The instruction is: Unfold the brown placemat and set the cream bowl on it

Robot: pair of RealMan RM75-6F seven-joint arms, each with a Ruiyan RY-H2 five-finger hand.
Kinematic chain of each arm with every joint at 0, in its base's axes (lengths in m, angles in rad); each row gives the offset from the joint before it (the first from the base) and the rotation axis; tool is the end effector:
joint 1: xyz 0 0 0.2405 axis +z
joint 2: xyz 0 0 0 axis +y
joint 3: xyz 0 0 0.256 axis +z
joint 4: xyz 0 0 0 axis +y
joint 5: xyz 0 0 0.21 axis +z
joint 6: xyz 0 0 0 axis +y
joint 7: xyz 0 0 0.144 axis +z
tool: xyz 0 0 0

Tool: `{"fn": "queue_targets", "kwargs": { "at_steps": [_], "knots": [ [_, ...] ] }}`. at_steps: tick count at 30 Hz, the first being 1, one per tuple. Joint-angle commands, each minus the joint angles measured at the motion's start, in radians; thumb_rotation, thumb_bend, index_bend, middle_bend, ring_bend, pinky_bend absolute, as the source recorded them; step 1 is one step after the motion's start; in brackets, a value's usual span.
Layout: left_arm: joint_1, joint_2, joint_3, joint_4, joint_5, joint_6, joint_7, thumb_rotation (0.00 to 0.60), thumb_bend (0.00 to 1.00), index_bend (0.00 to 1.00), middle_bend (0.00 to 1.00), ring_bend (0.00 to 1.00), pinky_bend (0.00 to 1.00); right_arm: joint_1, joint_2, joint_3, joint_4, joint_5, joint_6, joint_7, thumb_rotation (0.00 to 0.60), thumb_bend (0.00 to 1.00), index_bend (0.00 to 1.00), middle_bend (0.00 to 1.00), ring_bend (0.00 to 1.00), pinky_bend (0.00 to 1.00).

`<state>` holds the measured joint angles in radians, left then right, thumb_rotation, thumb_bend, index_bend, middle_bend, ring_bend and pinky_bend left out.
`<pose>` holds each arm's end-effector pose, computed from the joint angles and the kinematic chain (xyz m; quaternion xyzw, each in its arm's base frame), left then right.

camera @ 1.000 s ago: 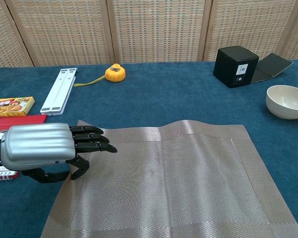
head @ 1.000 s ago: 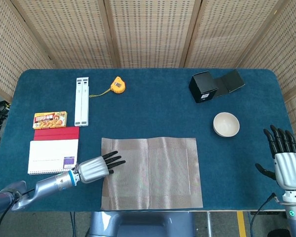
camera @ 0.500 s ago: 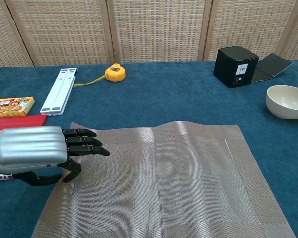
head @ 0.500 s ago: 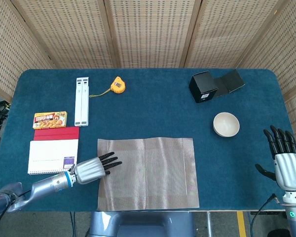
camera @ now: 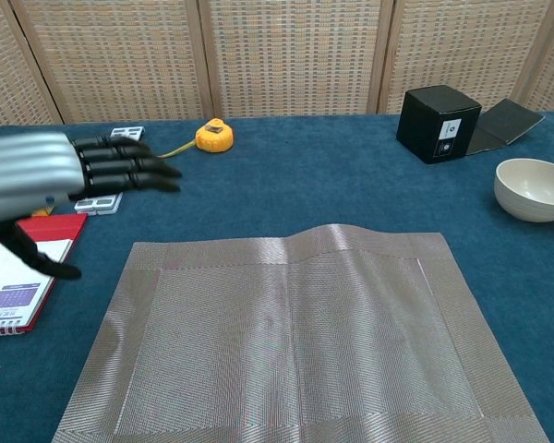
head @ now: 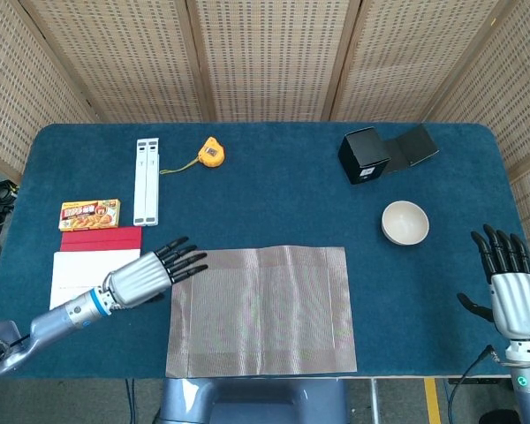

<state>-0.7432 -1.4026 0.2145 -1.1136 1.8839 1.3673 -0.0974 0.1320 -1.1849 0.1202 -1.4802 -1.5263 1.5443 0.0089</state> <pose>-0.2108 0.3042 0.0412 -0.8696 -0.0910 -0.3973 0.2789 -0.3088 -0.2107 0.1672 0.5890 -0.3148 0.4302 0.6074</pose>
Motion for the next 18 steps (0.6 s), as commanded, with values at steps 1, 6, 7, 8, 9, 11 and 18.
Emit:
{"fn": "queue_targets", "kwargs": {
  "at_steps": [1,6,7,8,9,11,18],
  "knots": [
    [0.039,0.056,-0.087,-0.067,-0.116,0.023,-0.007,0.6,0.0,0.0,0.0,0.0,0.0,0.004,-0.005,-0.001,0.006,0.008,-0.013,-0.008,0.6,0.0,0.0,0.0,0.0,0.0],
    [0.114,0.124,-0.19,-0.24,-0.363,-0.032,0.128,0.6,0.0,0.0,0.0,0.0,0.0,0.025,-0.029,-0.004,0.039,0.034,-0.07,-0.038,0.6,0.0,0.0,0.0,0.0,0.0],
    [0.126,0.131,-0.203,-0.269,-0.395,-0.033,0.157,0.6,0.0,0.0,0.0,0.0,0.0,0.029,-0.033,-0.004,0.046,0.039,-0.08,-0.041,0.6,0.0,0.0,0.0,0.0,0.0],
    [0.148,0.139,-0.22,-0.307,-0.443,-0.027,0.193,0.6,0.0,0.0,0.0,0.0,0.0,0.036,-0.042,-0.005,0.059,0.046,-0.1,-0.047,0.6,0.0,0.0,0.0,0.0,0.0],
    [0.159,0.142,-0.229,-0.326,-0.467,-0.021,0.211,0.6,0.0,0.0,0.0,0.0,0.0,0.04,-0.047,-0.006,0.067,0.05,-0.111,-0.051,0.6,0.0,0.0,0.0,0.0,0.0],
    [0.193,0.148,-0.252,-0.379,-0.532,0.0,0.255,0.6,0.0,0.0,0.0,0.0,0.0,0.056,-0.063,-0.01,0.091,0.059,-0.149,-0.059,0.6,0.0,0.0,0.0,0.0,0.0],
    [0.278,0.192,-0.287,-0.542,-0.706,0.01,0.348,0.6,0.0,0.0,0.0,0.0,0.0,0.147,-0.114,-0.018,0.18,0.086,-0.324,-0.079,0.6,0.0,0.0,0.0,0.0,0.0]
  ]
}}
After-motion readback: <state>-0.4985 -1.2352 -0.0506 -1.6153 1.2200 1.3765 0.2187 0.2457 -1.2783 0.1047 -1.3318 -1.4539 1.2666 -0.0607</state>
